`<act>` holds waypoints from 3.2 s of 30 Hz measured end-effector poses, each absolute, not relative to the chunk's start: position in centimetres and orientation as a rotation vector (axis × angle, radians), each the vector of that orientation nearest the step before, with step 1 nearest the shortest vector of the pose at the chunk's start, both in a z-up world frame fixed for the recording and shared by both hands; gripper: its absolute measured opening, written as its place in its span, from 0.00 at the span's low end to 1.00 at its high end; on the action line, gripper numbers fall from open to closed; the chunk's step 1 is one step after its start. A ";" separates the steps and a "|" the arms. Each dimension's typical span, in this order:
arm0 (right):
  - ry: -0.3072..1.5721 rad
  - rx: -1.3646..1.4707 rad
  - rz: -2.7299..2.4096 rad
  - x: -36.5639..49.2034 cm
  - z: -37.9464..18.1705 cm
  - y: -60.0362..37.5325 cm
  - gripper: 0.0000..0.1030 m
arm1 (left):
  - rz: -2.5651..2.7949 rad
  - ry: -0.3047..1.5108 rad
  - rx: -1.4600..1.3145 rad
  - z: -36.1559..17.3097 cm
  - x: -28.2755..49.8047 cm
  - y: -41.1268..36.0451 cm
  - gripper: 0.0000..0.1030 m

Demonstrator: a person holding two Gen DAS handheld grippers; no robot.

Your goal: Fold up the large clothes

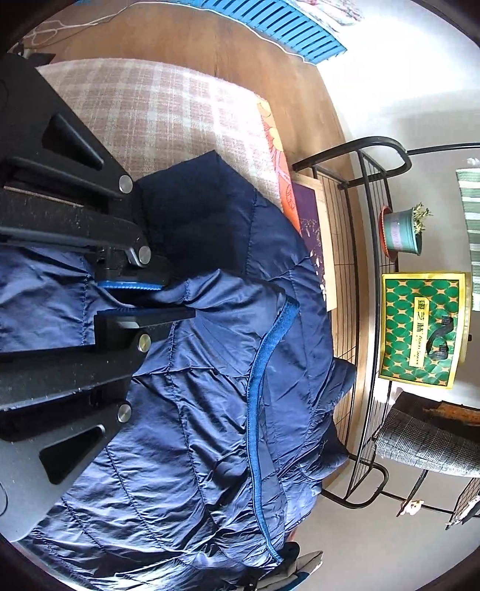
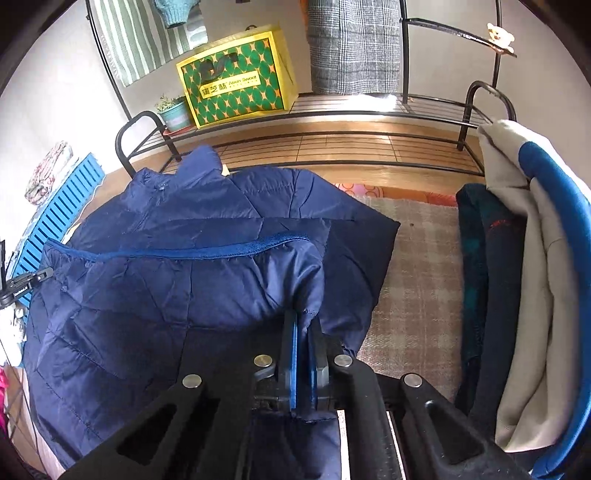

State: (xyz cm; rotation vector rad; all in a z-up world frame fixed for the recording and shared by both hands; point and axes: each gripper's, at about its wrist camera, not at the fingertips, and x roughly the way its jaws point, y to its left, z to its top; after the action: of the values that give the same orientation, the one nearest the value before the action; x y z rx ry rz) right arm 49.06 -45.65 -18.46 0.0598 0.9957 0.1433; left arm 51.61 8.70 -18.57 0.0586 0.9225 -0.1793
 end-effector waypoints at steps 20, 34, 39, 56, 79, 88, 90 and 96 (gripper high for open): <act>0.889 -0.034 -0.047 57.1 -16.5 -44.3 0.01 | -0.132 0.889 -0.124 -15.5 58.4 12.8 0.01; 0.906 0.008 -0.091 60.0 -20.6 -43.0 0.01 | -0.154 1.102 -0.119 -21.9 60.6 11.7 0.05; 0.902 -0.002 -0.115 61.1 -20.7 -43.1 0.01 | -0.065 1.010 0.047 -21.6 61.8 9.9 0.02; 0.871 0.024 0.081 52.1 -13.1 -40.7 0.33 | -0.200 0.850 -0.023 -12.0 53.4 6.2 0.03; 0.962 0.168 0.118 36.9 -17.6 -37.3 0.77 | -0.436 0.909 0.085 -17.0 45.5 -9.8 0.04; 0.960 0.677 -0.097 33.1 -20.6 -48.7 0.84 | -0.462 0.887 0.066 -16.9 43.9 -11.9 0.04; 0.960 0.747 -0.101 33.3 -21.8 -49.4 0.85 | -0.454 0.904 0.097 -18.2 43.8 -12.7 0.04; 0.945 0.727 -0.053 35.5 -21.7 -47.8 0.70 | -0.433 0.944 0.090 -20.1 43.7 -12.8 0.04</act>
State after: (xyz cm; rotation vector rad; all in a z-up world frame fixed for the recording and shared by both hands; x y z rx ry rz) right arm 35.46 -47.84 -21.68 0.7274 0.9455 -0.0527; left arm 43.74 -12.83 -20.13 0.0898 0.9438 -0.4332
